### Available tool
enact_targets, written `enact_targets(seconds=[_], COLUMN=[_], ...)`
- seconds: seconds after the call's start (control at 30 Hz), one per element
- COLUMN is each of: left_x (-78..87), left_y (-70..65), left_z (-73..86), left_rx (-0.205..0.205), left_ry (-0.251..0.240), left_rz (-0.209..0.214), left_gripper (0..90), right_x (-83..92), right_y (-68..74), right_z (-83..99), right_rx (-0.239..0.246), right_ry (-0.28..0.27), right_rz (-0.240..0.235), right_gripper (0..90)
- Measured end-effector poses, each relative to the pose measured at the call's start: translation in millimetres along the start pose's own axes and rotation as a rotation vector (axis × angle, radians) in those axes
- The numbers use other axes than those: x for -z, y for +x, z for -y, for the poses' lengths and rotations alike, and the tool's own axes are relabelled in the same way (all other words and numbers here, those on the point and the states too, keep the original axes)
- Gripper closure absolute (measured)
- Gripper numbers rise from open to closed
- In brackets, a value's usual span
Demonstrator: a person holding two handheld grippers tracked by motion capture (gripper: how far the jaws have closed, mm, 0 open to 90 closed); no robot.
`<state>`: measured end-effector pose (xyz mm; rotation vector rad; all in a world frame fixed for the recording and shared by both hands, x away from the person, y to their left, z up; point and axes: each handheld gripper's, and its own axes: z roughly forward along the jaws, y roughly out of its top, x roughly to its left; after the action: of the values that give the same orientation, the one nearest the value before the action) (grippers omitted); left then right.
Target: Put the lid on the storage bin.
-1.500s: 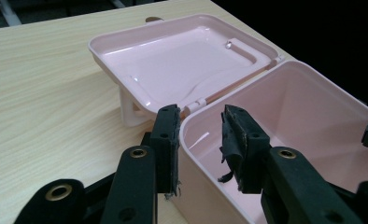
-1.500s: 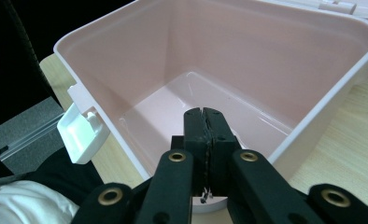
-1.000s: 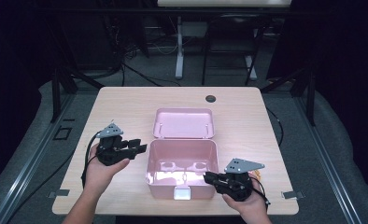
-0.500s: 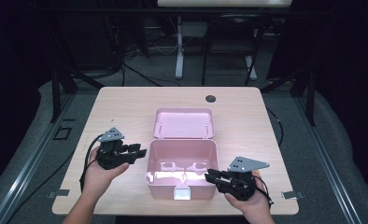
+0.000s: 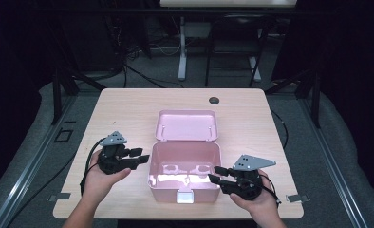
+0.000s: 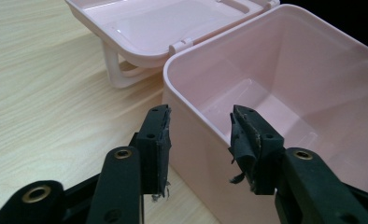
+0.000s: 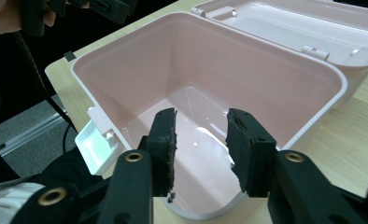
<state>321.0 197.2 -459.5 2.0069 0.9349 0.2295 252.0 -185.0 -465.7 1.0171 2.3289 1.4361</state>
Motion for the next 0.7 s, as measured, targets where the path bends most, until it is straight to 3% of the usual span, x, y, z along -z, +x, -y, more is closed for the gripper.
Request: enact_targets(seconds=[0.27, 0.7], left_x=[0.7, 4.5], left_y=[-2.6, -4.6], left_z=[-0.3, -1.8], left_rx=[-0.015, -0.029], left_ry=[0.009, 0.003], left_rz=[0.011, 0.016], left_gripper=[51.1, 49.3], right_x=[8.4, 14.2], right_y=[-6.6, -13.2], right_z=[-9.7, -20.0], right_rx=[-0.016, 0.012], right_ry=[-0.022, -0.018], right_rz=[0.013, 0.053], right_gripper=[53.5, 49.0])
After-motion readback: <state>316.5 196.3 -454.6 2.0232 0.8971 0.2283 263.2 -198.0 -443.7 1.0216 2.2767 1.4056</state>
